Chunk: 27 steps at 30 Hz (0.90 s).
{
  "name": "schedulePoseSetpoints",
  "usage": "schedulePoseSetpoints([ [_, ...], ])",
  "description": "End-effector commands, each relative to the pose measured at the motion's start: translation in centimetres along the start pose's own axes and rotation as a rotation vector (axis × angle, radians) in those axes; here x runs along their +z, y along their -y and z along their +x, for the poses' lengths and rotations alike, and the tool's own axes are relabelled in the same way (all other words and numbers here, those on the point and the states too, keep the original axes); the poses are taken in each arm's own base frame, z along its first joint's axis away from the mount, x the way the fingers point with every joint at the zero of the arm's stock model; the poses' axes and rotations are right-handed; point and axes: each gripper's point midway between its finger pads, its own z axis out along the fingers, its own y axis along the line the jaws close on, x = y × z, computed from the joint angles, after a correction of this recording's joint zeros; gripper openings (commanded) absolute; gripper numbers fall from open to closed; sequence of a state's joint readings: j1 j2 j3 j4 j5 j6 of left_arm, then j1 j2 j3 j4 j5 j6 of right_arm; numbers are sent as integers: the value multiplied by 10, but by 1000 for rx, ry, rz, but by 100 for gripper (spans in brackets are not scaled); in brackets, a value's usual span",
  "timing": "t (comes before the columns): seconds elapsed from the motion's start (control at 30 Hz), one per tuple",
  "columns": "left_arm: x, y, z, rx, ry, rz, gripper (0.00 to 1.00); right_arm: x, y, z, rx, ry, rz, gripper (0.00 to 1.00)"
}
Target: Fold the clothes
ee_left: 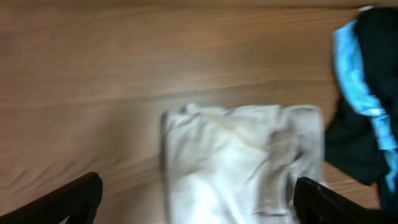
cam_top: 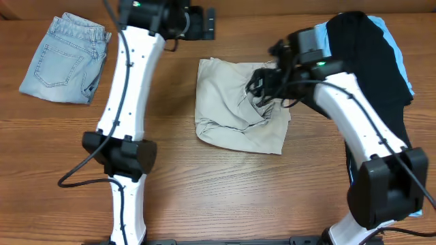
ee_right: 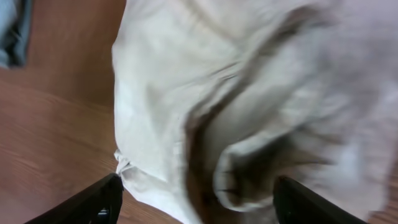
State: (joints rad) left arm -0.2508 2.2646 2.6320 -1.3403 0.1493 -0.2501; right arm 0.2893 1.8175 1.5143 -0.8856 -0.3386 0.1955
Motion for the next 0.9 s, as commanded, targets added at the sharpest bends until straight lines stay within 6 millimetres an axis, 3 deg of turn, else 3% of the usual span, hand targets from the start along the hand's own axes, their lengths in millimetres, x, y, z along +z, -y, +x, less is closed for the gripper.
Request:
schedulePoseSetpoints([
  [0.0, -7, -23, -2, 4, -5, -29, 100, 30, 9, 15, -16, -35, 174, 76],
  [0.2, -9, -41, 0, -2, -23, -51, 100, 47, 21, 23, -29, -67, 252, 50],
  [0.33, -5, -43, 4, 7, -38, -71, 100, 50, 27, 26, -27, -84, 274, 8],
  [0.37, -4, -43, 5, 10, -40, -78, 100, 49, 26, 25, -26, -83, 274, 4],
  [0.47, -3, -44, 8, 10, -54, -86, 100, 31, 22, 24, 0, -84, 288, 4],
  [0.5, -3, -46, 11, 9, -64, -98, 100, 12, 33, 24, 100, -65, 365, 4],
  [0.6, -4, -49, 14, 28, -79, -110, 100, -6, 50, 34, 223, -91, 415, 4],
  [0.7, -4, -53, 14, 30, -77, -132, 100, -6, 70, 49, 294, -148, 421, 4],
  [0.87, -3, -50, 17, 37, -89, -131, 99, 15, 101, 75, 378, -189, 408, 4],
])
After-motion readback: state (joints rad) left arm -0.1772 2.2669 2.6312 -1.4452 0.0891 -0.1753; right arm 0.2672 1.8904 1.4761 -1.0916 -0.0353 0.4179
